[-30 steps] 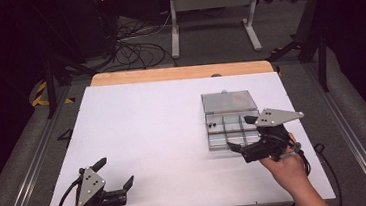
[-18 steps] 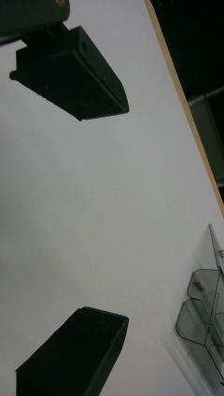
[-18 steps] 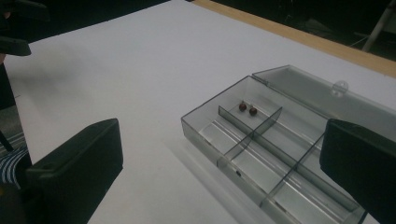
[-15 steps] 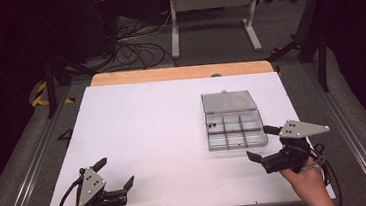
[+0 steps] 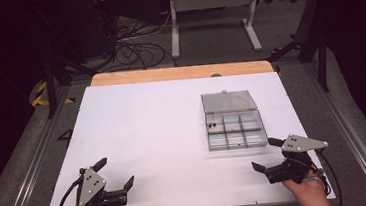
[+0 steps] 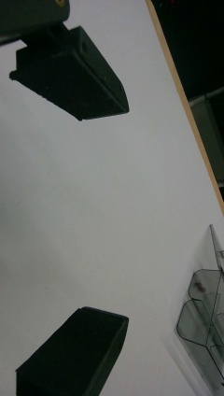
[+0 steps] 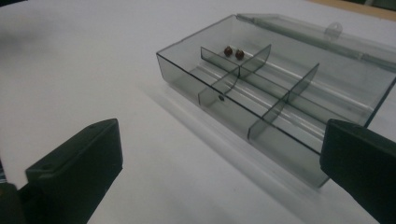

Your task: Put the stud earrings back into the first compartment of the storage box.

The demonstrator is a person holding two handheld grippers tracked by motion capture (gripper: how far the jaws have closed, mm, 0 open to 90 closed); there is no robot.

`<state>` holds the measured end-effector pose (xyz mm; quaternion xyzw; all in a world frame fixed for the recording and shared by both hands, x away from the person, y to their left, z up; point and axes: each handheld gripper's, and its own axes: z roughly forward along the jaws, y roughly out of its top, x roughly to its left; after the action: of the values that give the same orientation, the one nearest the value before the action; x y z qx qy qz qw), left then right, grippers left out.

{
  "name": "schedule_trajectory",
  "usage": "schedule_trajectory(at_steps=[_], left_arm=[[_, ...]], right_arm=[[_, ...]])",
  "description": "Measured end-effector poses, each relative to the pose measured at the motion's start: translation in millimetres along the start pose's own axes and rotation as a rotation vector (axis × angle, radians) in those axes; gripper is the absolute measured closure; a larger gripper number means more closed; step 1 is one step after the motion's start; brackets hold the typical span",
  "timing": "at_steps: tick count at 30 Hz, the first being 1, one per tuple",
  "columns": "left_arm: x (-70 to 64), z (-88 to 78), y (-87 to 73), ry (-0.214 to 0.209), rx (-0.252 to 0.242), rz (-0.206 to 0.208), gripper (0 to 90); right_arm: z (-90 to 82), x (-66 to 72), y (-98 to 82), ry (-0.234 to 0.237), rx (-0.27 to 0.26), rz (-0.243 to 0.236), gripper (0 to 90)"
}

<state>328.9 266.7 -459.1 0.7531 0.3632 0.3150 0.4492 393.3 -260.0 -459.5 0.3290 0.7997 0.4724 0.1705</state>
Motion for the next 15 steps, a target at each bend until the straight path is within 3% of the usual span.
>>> schedule_trajectory(at_steps=[15], left_arm=[[3.2,-0.5,-1.9,-0.008,-0.003,0.013,2.8]], right_arm=[[5.5,-5.4,-34.0,0.004,0.042,0.049,0.0]])
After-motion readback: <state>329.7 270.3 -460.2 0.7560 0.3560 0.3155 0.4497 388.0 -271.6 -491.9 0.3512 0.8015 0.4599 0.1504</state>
